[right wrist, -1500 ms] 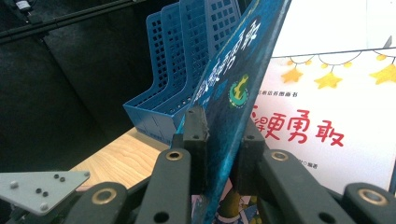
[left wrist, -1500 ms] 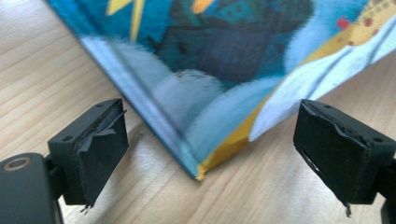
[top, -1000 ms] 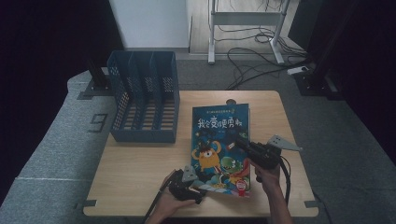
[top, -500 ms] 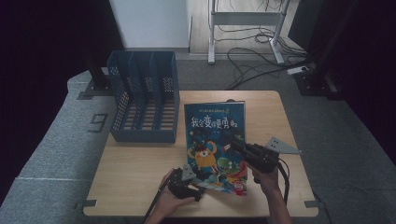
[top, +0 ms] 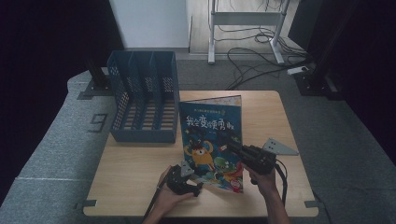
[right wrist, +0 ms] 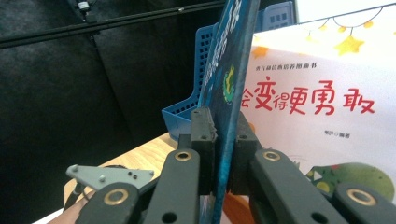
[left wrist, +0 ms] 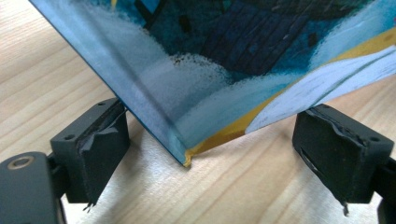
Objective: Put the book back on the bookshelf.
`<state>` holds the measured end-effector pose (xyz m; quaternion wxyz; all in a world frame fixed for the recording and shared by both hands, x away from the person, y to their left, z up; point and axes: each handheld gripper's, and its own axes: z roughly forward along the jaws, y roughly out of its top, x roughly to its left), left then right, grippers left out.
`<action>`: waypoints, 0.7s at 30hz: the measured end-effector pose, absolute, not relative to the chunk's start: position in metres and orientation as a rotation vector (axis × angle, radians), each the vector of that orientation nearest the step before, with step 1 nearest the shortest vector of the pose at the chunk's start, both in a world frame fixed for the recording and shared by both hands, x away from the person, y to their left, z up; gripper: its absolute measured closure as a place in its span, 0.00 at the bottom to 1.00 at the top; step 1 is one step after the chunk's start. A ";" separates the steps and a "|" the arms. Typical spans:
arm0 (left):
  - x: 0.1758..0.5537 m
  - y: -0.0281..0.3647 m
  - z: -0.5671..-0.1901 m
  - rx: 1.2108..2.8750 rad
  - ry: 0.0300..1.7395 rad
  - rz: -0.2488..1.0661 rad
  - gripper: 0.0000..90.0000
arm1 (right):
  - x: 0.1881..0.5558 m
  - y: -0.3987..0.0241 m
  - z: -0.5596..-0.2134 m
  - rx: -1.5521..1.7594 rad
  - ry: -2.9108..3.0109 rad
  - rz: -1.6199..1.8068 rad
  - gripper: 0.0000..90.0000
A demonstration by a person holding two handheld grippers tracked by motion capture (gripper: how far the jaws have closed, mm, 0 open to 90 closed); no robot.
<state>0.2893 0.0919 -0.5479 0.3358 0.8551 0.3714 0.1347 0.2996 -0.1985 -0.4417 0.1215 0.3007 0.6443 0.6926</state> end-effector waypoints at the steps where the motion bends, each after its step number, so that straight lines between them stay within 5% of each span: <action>1: 0.289 0.092 -0.548 2.230 0.969 0.351 0.12 | 0.300 -0.198 -0.442 0.878 1.881 2.022 0.92; 21: 0.302 0.093 -0.548 2.199 1.022 0.381 0.14 | 0.299 -0.197 -0.441 0.862 1.895 2.006 0.94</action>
